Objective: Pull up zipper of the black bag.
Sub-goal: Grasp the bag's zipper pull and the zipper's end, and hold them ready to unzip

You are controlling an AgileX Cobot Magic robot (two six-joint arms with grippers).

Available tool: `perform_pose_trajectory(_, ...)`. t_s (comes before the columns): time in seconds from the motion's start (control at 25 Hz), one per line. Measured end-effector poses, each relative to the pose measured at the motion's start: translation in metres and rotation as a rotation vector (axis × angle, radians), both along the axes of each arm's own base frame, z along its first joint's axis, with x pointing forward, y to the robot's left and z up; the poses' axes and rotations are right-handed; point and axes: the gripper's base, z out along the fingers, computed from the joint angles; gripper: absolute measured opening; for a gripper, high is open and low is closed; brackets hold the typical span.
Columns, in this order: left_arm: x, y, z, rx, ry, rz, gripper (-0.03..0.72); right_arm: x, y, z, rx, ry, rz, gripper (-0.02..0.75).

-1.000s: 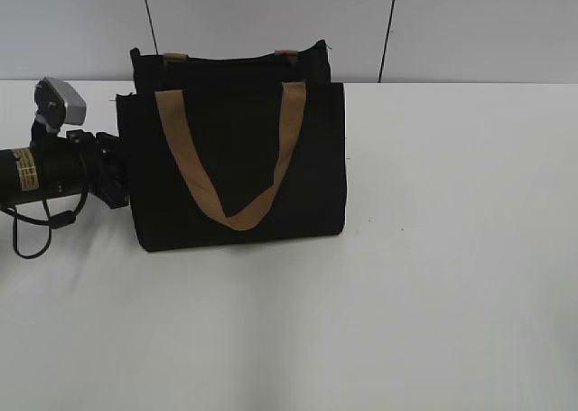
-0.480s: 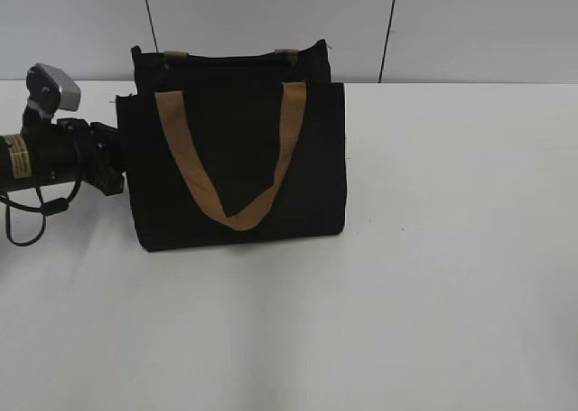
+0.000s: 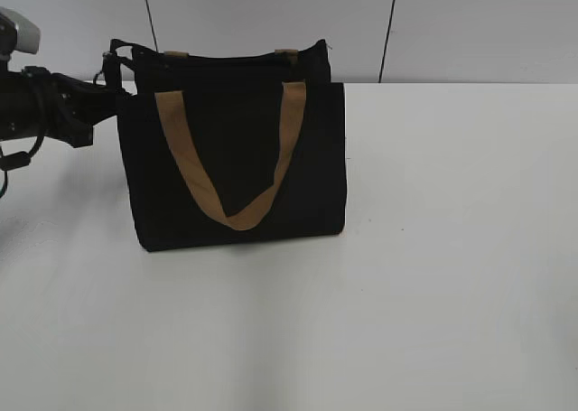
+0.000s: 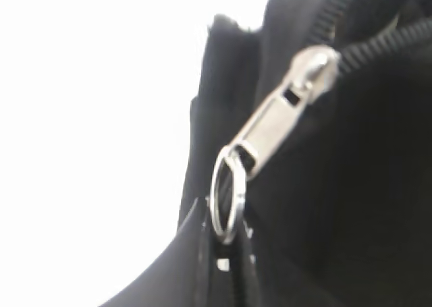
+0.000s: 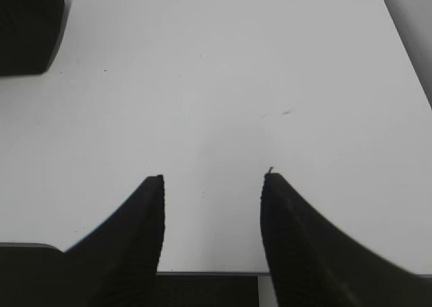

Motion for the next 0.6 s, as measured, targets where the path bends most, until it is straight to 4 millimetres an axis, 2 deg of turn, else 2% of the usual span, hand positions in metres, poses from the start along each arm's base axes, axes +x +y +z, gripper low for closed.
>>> perform_pose_trajectory(0.6, -0.034, -0.003, 0.097, 0.098, -0.226, -0.027, 0.025, 0.000, 0.000, 0.000, 0.000, 0.000, 0.000, 0.357)
